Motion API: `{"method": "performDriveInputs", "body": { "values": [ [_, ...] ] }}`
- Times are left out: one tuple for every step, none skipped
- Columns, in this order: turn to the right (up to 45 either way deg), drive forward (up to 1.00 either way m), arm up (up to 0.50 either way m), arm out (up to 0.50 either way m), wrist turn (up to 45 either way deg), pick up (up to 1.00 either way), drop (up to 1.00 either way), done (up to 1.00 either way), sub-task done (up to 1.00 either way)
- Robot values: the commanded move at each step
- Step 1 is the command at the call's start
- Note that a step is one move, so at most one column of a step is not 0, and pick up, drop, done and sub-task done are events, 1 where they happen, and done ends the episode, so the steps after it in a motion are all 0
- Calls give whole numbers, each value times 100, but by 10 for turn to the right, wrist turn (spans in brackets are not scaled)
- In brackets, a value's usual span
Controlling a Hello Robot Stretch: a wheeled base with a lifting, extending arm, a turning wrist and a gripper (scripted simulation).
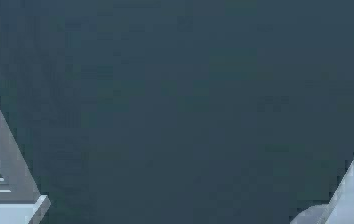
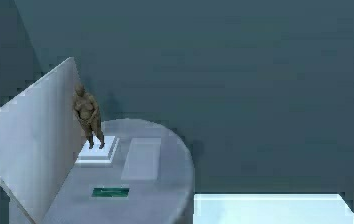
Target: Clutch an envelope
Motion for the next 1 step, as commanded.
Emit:
{"method": "performDriveInputs", "body": {
  "values": [
    [0,0,38,0,0,0,0,0,0]
  ]
}}
